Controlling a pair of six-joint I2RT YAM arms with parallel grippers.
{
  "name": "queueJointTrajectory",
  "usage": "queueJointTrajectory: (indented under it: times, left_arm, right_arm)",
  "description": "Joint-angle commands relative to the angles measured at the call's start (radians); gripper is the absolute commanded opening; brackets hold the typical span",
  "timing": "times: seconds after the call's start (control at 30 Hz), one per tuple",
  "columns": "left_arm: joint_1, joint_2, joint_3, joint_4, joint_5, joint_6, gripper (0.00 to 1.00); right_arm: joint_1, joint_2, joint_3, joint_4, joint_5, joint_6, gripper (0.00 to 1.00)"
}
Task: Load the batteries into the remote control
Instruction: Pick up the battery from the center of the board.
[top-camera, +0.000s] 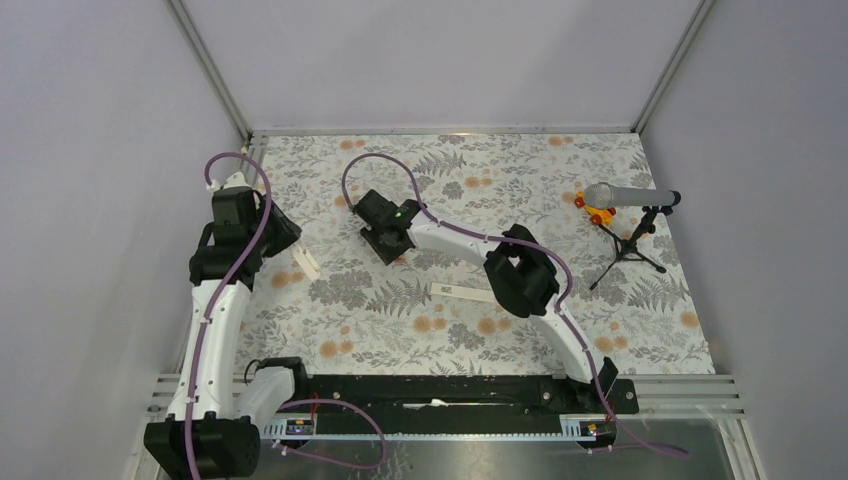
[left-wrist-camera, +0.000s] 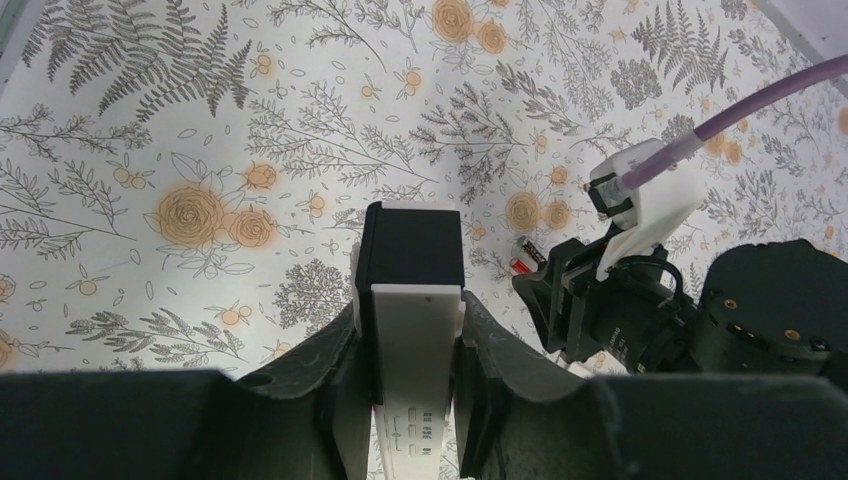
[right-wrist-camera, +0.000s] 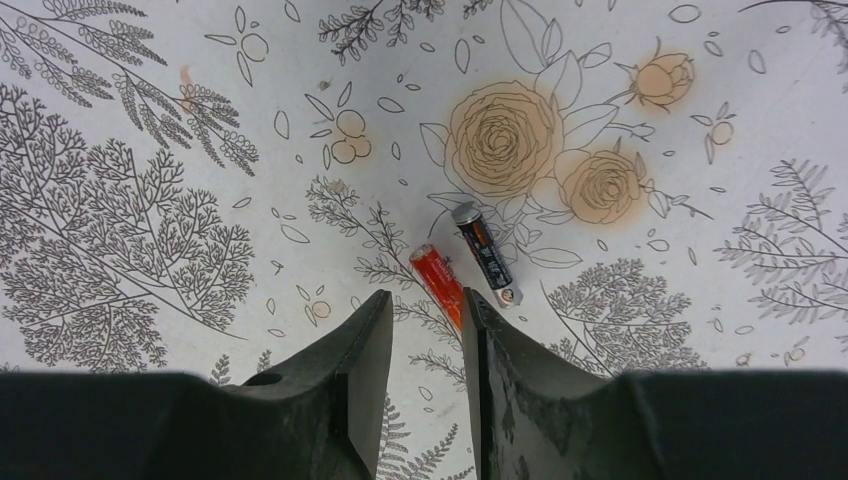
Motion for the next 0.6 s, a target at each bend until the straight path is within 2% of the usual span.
queueJointTrajectory:
  times: [0.0, 0.23, 0.43, 0.57]
  left_arm:
    - [0.009, -0.002, -0.007, 0.065, 0.037, 0.009, 0.03]
    - [0.012, -0.002, -0.007, 0.068, 0.048, 0.011, 0.03]
    - [0.016, -0.002, -0.001, 0.069, 0.055, 0.011, 0.03]
    - [0.017, -0.007, -0.004, 0.072, 0.063, 0.011, 0.03]
  right_arm:
    - [-0.009, 0.037, 0.047, -0.042, -0.036, -0.026, 0.39]
    - [-0.020, 0.054, 0.053, -0.063, -0.040, -0.033, 0.42]
    - [-0.022, 0.072, 0.088, -0.117, -0.059, -0.036, 0.35]
    - [-0.022, 0.057, 0.074, -0.147, -0.073, -0.052, 0.41]
